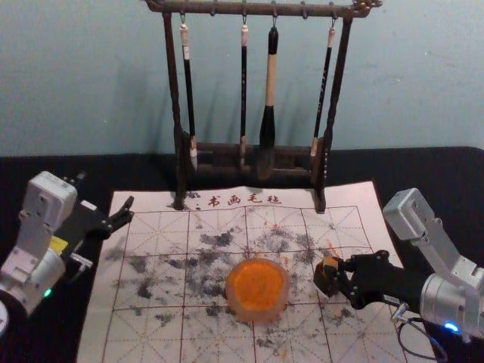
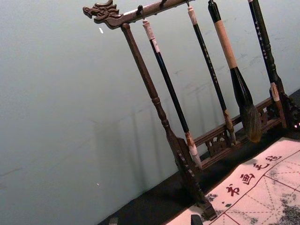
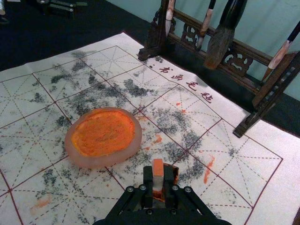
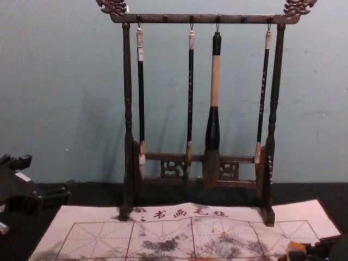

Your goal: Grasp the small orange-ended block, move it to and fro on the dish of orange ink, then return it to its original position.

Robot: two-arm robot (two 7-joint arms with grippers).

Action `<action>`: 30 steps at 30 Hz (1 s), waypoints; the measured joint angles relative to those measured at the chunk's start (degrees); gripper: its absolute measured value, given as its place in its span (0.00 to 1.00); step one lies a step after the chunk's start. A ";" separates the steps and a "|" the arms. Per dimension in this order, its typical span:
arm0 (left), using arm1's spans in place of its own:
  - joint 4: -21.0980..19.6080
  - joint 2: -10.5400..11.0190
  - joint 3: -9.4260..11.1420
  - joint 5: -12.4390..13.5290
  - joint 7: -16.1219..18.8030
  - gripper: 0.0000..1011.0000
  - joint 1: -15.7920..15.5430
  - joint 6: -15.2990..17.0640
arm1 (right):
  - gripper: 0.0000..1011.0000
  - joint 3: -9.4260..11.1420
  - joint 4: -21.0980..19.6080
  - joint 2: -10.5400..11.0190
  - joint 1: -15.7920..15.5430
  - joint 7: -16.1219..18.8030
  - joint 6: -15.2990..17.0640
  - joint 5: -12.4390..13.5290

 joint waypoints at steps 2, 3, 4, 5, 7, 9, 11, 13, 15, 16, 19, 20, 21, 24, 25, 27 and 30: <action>0.00 0.00 0.00 0.00 0.00 0.99 0.00 0.00 | 0.08 0.01 0.00 0.00 -0.01 0.00 0.00 0.00; 0.00 0.00 0.00 0.00 0.00 0.99 0.00 0.00 | 0.08 0.01 0.00 0.00 -0.01 0.00 0.00 0.00; 0.00 0.00 0.00 0.00 0.00 0.99 0.00 0.00 | 0.08 0.01 0.00 0.00 -0.02 0.00 0.00 0.00; 0.00 0.00 0.00 0.00 0.00 0.99 0.00 0.00 | 0.08 0.02 0.01 0.01 -0.02 0.00 0.01 0.00; 0.00 0.00 0.00 0.00 0.00 0.99 0.00 0.00 | 0.08 0.02 0.00 0.01 -0.03 0.00 0.01 0.01; 0.00 0.00 0.00 0.00 0.00 0.99 0.00 0.00 | 0.08 0.02 0.00 0.02 -0.04 0.00 0.01 0.00; 0.00 0.00 0.00 0.00 0.00 0.99 0.00 0.00 | 0.08 0.02 0.00 0.03 -0.05 0.00 0.02 0.01; 0.00 0.00 0.00 0.00 0.00 0.99 0.00 0.00 | 0.08 0.02 0.00 0.04 -0.05 0.00 0.02 0.01; 0.00 0.00 0.00 0.00 0.00 0.99 0.00 0.00 | 0.08 0.02 0.00 0.05 -0.06 0.01 0.02 0.00; 0.00 0.00 0.00 0.00 0.00 0.99 0.00 0.00 | 0.08 0.02 0.00 0.05 -0.06 0.01 0.02 0.00; 0.00 0.00 0.00 0.00 0.00 0.99 0.00 0.00 | 0.11 0.01 0.00 0.06 -0.07 0.01 0.04 -0.01; 0.00 0.00 0.00 0.00 0.00 0.99 0.00 0.00 | 0.13 0.01 0.00 0.07 -0.07 0.01 0.05 -0.03; 0.00 0.00 0.00 0.00 0.00 0.99 0.00 -0.01 | 0.14 -0.02 0.08 0.09 -0.11 0.01 0.29 -0.18; 0.00 0.00 0.00 0.00 0.00 0.99 0.00 0.00 | 0.25 -0.05 0.08 0.08 -0.11 0.02 0.32 -0.18; 0.00 0.00 0.00 0.00 0.00 0.99 -0.01 0.00 | 0.27 -0.04 0.08 0.08 -0.11 0.01 0.31 -0.19; 0.00 0.00 0.00 0.00 0.00 0.99 0.00 0.00 | 0.33 -0.04 0.08 0.08 -0.11 0.01 0.31 -0.18; 0.00 0.00 0.00 0.00 0.00 0.99 0.00 0.00 | 0.43 -0.04 0.08 0.08 -0.10 0.01 0.27 -0.18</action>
